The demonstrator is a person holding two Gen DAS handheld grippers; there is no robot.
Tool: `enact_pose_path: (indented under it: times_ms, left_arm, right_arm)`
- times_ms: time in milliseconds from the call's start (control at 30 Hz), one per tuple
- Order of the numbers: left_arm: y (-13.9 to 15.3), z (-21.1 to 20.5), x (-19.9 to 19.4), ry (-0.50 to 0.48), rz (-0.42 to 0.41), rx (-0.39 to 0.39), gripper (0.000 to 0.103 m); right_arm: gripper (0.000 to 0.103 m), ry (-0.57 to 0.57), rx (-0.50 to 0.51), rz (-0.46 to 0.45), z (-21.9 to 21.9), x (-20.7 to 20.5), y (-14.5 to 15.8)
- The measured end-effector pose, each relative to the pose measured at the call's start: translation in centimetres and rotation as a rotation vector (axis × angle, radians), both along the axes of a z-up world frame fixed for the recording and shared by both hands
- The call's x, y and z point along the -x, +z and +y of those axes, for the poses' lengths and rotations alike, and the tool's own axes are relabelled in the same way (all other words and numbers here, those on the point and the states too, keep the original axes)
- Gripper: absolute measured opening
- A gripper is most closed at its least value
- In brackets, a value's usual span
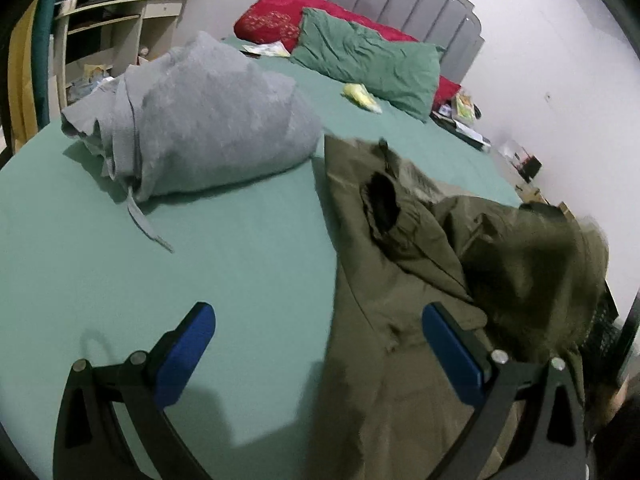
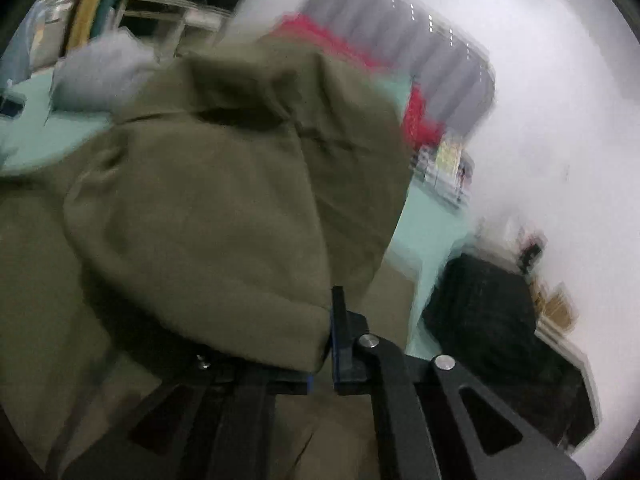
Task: Fold large clothes
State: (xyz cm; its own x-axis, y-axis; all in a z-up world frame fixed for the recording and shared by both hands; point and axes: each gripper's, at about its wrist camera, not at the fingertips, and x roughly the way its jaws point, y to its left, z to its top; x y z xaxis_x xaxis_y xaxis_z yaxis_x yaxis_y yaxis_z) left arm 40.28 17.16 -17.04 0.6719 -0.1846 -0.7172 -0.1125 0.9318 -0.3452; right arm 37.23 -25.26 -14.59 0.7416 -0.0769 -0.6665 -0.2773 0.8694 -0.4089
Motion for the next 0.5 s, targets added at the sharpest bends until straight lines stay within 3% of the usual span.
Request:
enact_pose_path:
  times_ms: [67, 133, 200, 300, 433, 500]
  left_arm:
    - [-0.3, -0.2, 0.4, -0.007, 0.01, 0.005, 0.103]
    - [-0.8, -0.5, 0.4, -0.018, 0.021, 0.02, 0.103]
    - [-0.9, -0.6, 0.2, -0.027, 0.024, 0.03, 0.103]
    - [-0.5, -0.7, -0.1, -0.034, 0.013, 0.019, 0.103]
    - [-0.2, -0.8, -0.3, -0.039, 0.008, 0.023, 0.103]
    - [-0.3, -0.6, -0.5, -0.043, 0.016, 0.032, 0.103]
  right_arm:
    - [0.024, -0.056, -0.046, 0.069, -1.2, 2.2, -2.0]
    - [0.065, -0.078, -0.083, 0.081, -1.7, 4.3, -1.9]
    - [0.072, -0.066, -0.094, 0.066, -1.5, 5.1, -0.6]
    - [0.076, -0.004, 0.036, -0.025, 0.1, 5.7, 2.3]
    - [0.101, 0.239, 0.214, -0.214, 3.6, 4.9, 5.9]
    - [0.102, 0.386, 0.273, -0.193, 6.1, 2.1, 6.4]
